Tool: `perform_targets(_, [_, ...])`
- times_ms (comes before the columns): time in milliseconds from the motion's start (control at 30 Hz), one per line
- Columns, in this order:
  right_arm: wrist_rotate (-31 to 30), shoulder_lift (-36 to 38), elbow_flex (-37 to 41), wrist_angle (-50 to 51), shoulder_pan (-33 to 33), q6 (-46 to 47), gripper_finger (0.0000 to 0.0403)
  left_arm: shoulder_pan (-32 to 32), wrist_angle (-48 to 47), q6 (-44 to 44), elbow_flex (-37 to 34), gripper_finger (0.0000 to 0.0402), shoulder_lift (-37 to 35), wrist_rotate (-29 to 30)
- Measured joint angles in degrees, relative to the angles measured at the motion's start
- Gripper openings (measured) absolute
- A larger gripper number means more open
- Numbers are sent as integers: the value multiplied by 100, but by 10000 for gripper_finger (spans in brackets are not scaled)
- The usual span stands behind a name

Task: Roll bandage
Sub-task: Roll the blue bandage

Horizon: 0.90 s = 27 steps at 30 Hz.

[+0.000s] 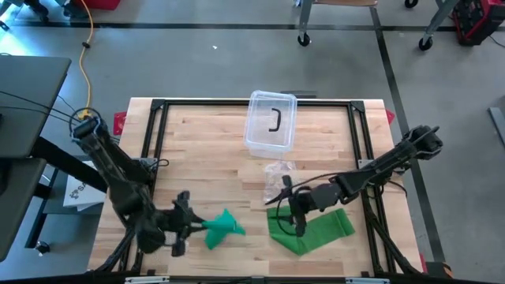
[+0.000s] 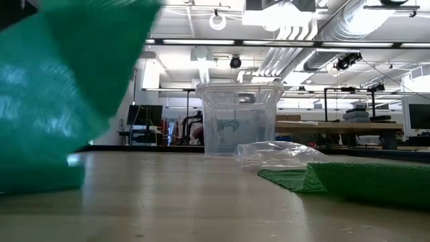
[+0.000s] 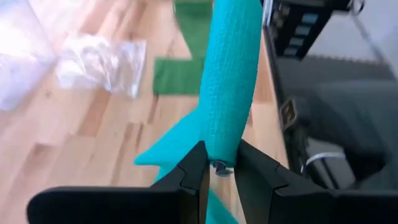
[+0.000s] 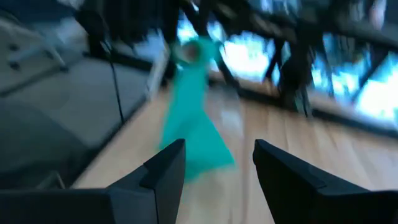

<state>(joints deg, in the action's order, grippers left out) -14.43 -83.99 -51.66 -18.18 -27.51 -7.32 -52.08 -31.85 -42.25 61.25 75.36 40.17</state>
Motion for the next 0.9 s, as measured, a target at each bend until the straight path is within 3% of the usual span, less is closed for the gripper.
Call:
perform_targets(133, [260,-411,0,-1354,3,-379,183,50,-4,35,0,58,-286,219])
perform_targets(233, [271,-646,-132,-1674,24,-366,183,154,-2,-52,0,58,-337,285])
perform_targets(400, [145,-1023,-1010,-632,24,-370,183,482,-5,-410,0,58,-333,285])
perform_targets(600, [-841,-1272,-1988,1128,113,-66,183,759,-2,-512,0,58,-331,221])
perform_targets(900, [-941,-1252,-2138,1169,266,97,183,824,-31,-462,0,58,-327,102])
